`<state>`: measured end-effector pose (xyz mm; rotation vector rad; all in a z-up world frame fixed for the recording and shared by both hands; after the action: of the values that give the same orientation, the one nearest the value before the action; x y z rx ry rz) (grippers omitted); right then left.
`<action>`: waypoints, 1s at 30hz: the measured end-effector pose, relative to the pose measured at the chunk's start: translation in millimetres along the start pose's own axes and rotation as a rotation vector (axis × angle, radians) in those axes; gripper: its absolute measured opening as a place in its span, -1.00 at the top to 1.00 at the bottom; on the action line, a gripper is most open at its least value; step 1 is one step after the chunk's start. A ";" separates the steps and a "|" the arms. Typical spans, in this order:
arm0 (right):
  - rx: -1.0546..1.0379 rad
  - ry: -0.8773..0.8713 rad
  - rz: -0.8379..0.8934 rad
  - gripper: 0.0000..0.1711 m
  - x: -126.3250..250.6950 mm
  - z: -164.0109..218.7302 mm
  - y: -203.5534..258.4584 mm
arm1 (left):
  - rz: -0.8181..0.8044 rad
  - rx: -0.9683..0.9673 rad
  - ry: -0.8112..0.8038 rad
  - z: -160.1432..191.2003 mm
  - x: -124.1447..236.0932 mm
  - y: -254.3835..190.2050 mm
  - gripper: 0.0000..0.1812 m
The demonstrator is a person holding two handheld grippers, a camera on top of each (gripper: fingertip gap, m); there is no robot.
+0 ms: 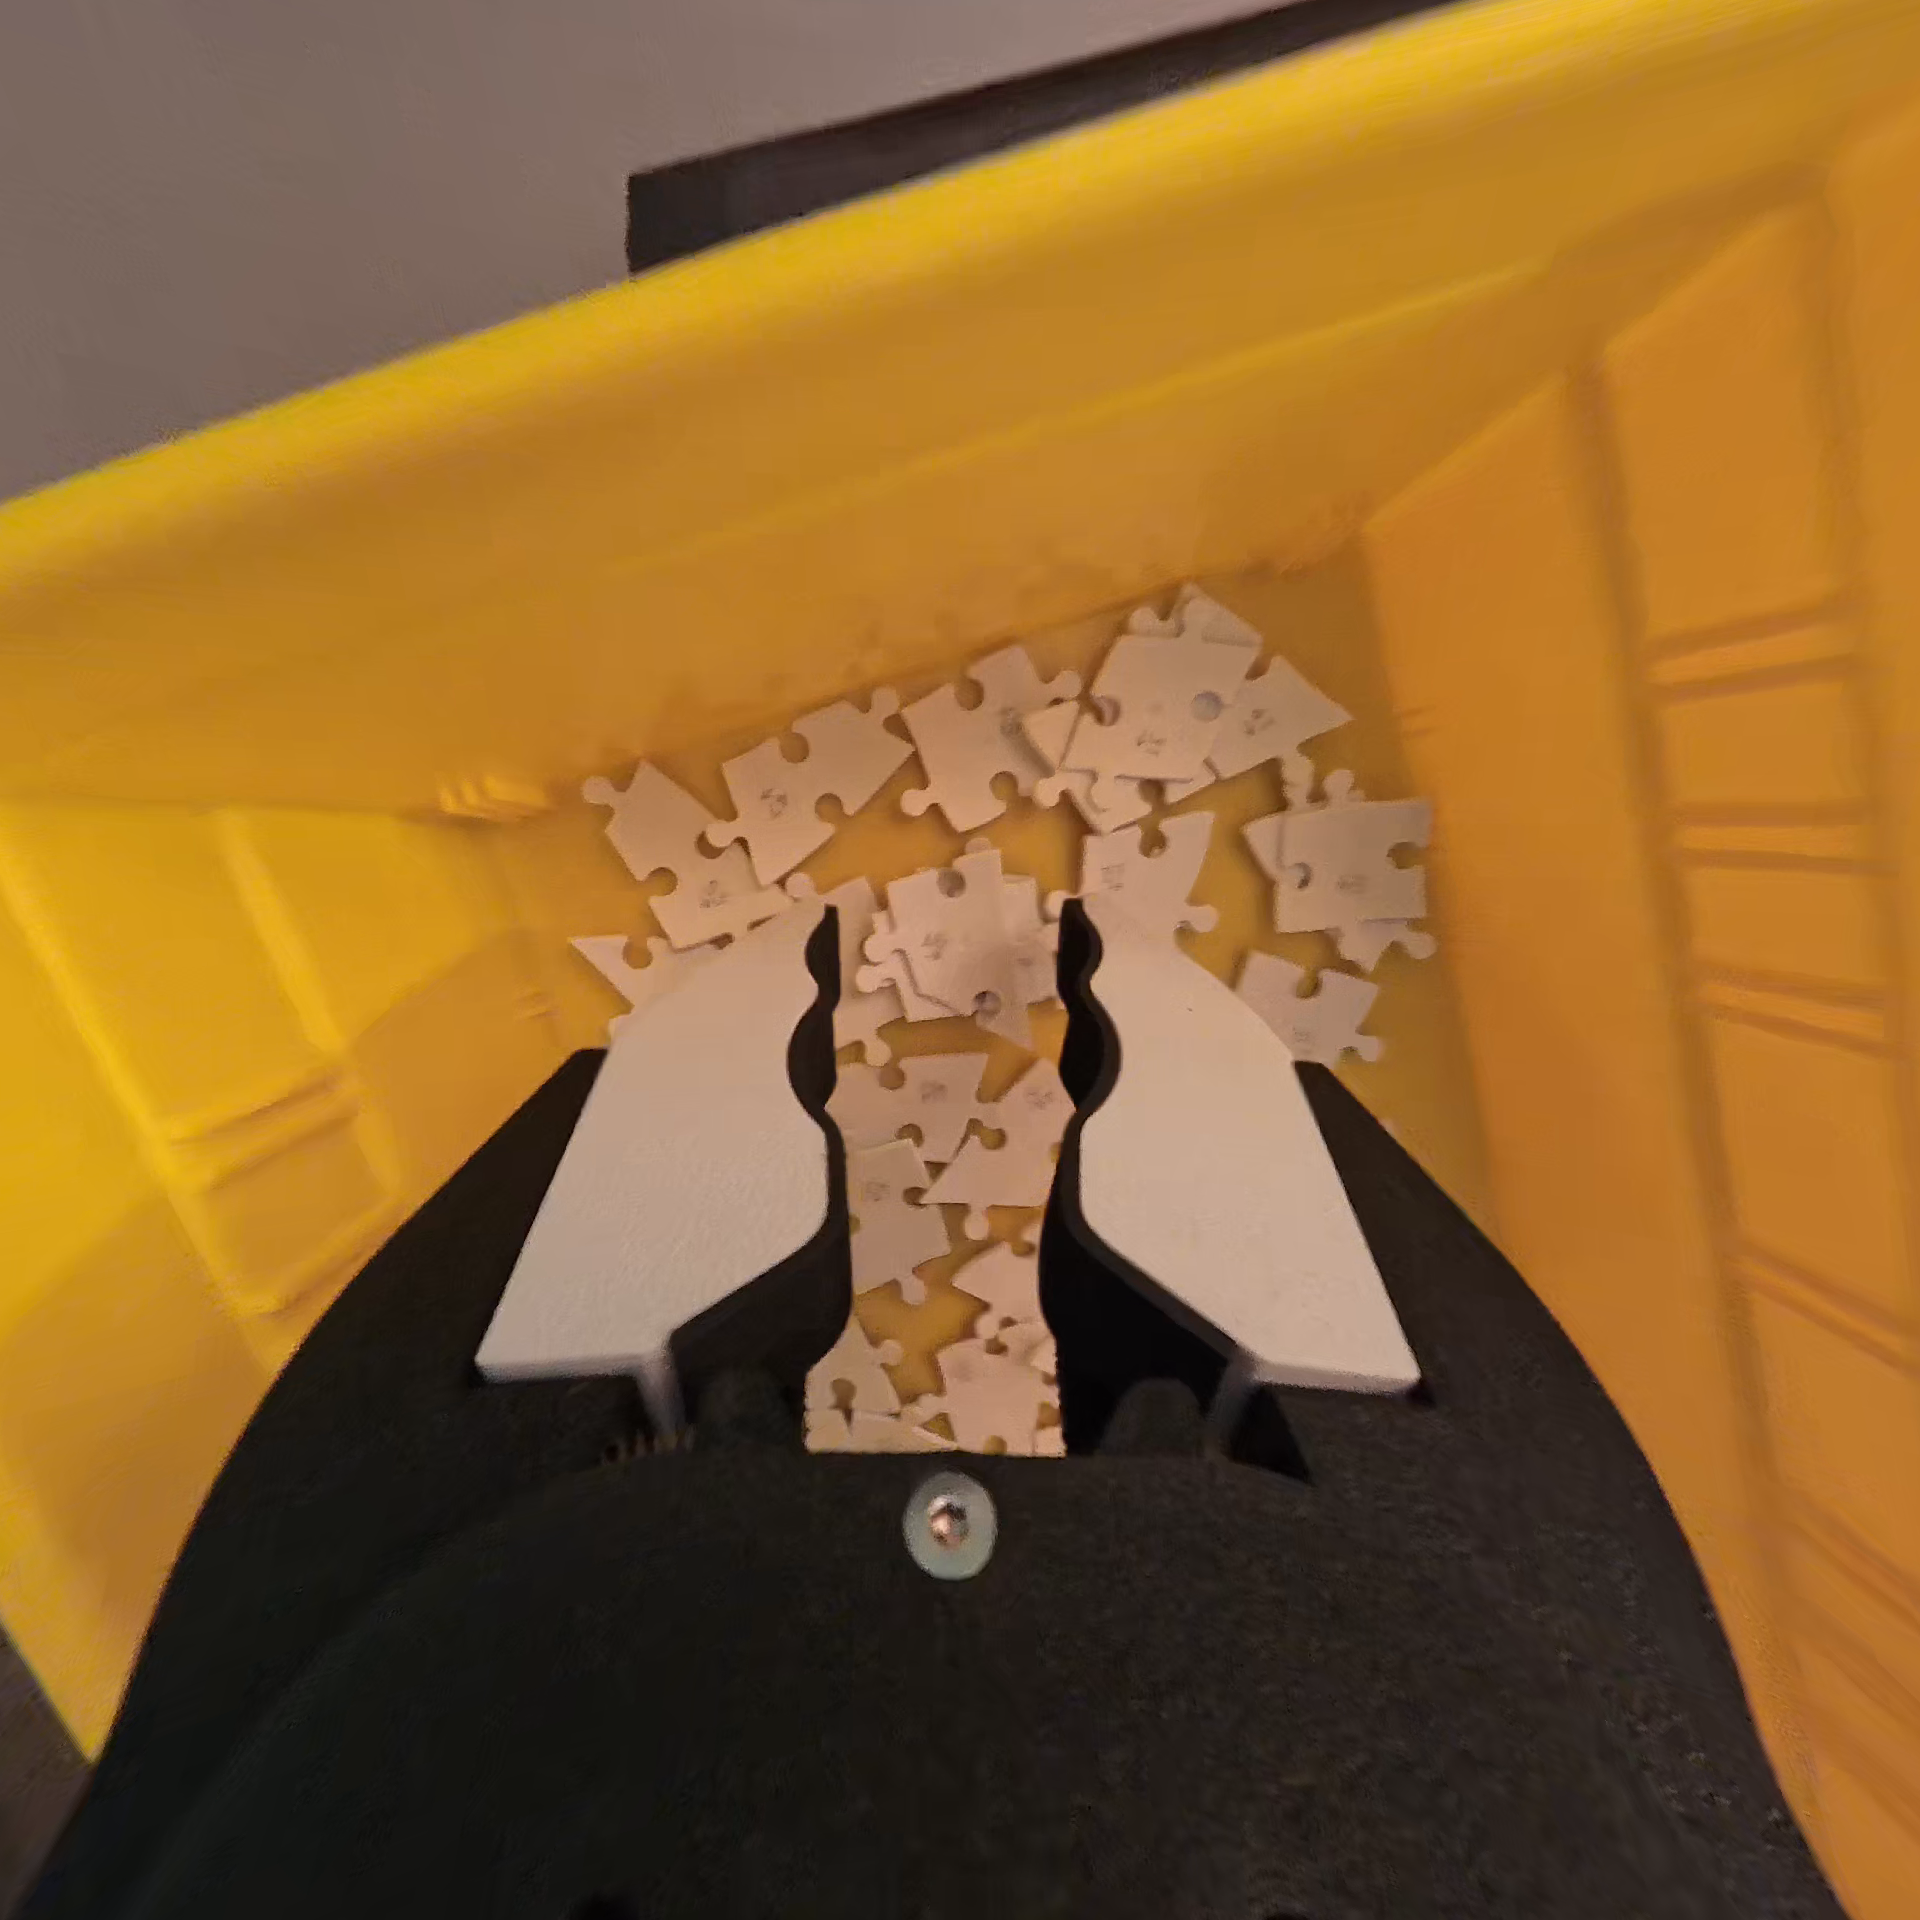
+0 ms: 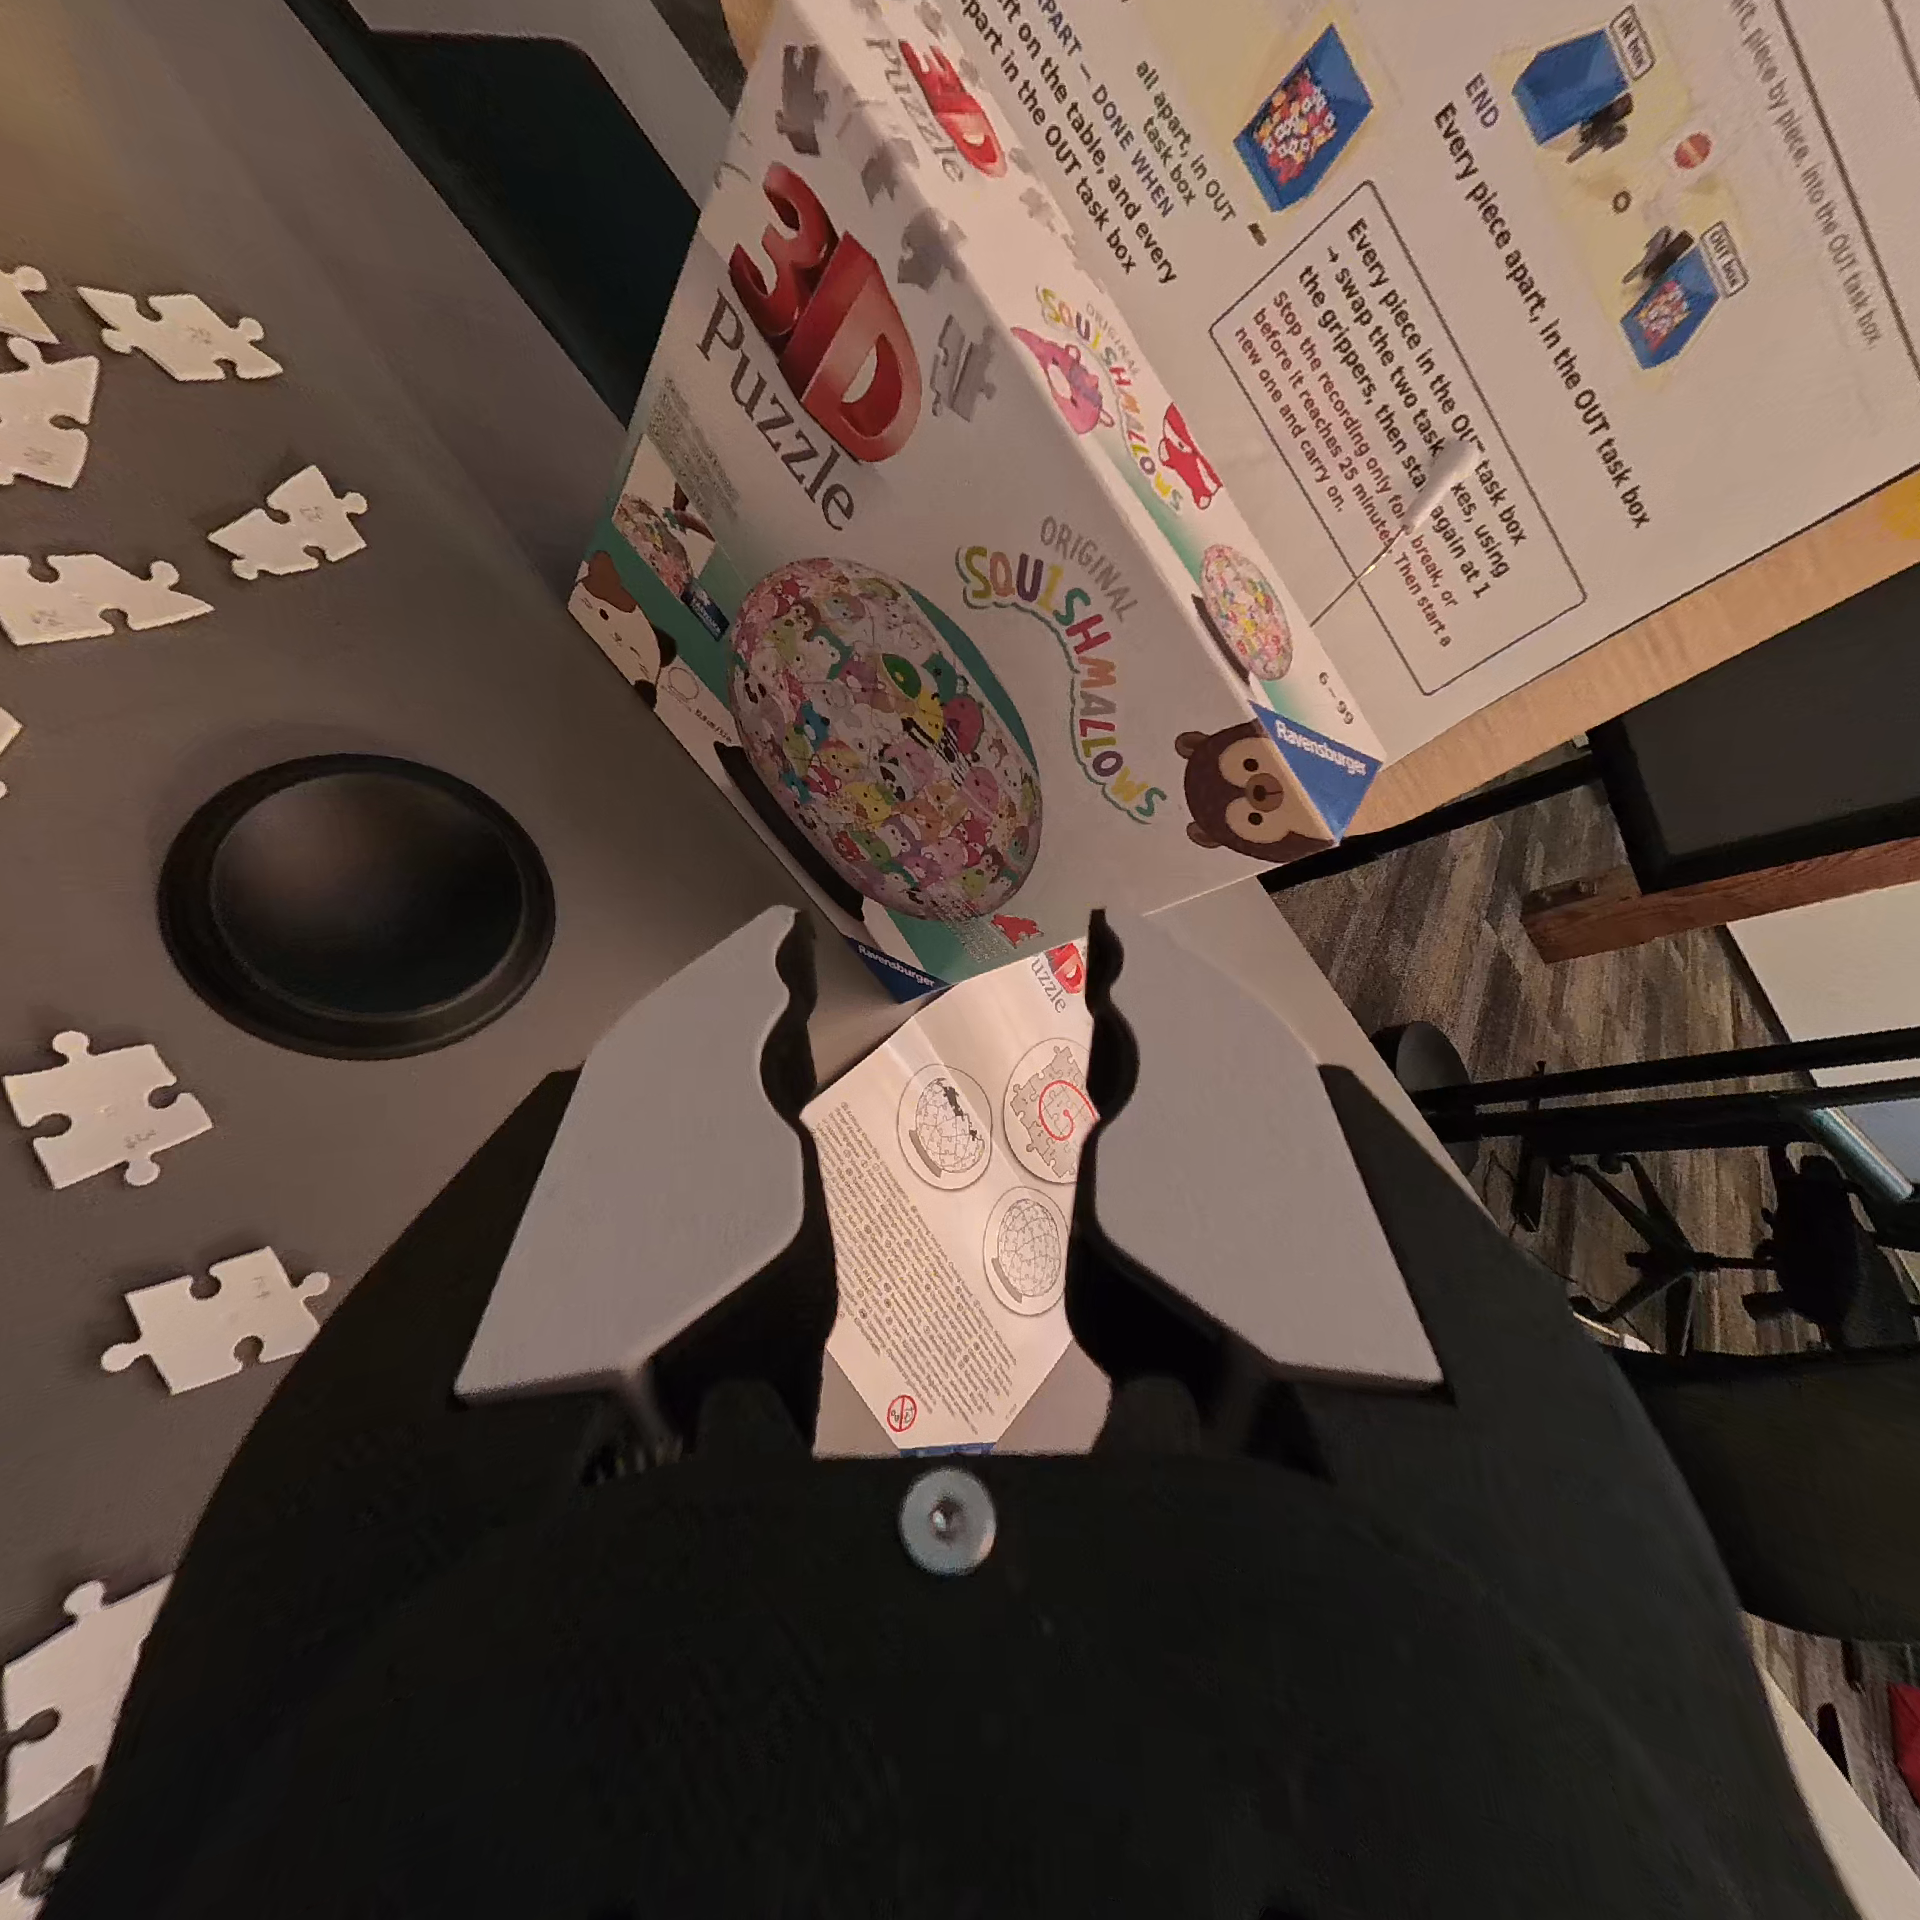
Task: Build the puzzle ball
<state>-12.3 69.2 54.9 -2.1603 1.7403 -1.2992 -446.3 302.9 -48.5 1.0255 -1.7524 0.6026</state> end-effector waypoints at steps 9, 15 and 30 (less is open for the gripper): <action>0.011 0.009 -0.006 0.42 -1.2 0.3 1.0 | 0.030 0.044 0.042 4.9 -12.9 4.8 0.61; 0.008 0.003 -0.007 0.44 -0.9 0.3 0.1 | 0.037 0.038 0.032 4.0 -12.8 4.3 0.69; 0.026 0.027 -0.019 0.45 -5.8 2.2 2.7 | -0.104 0.093 0.088 19.3 33.2 22.9 0.69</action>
<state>-12.9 72.2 48.8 -2.1600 1.7074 -1.3545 -480.8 287.8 -24.5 1.1304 -1.5964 0.6583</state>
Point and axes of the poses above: each gripper's, where its closed fingertips meet, x back along the fingers, z out of its underside, y = z × x across the jaws, the point moved 9 cm from there along x, back along the fingers, and after that the axes turned 4 degrees about -z, right-handed, at the moved point
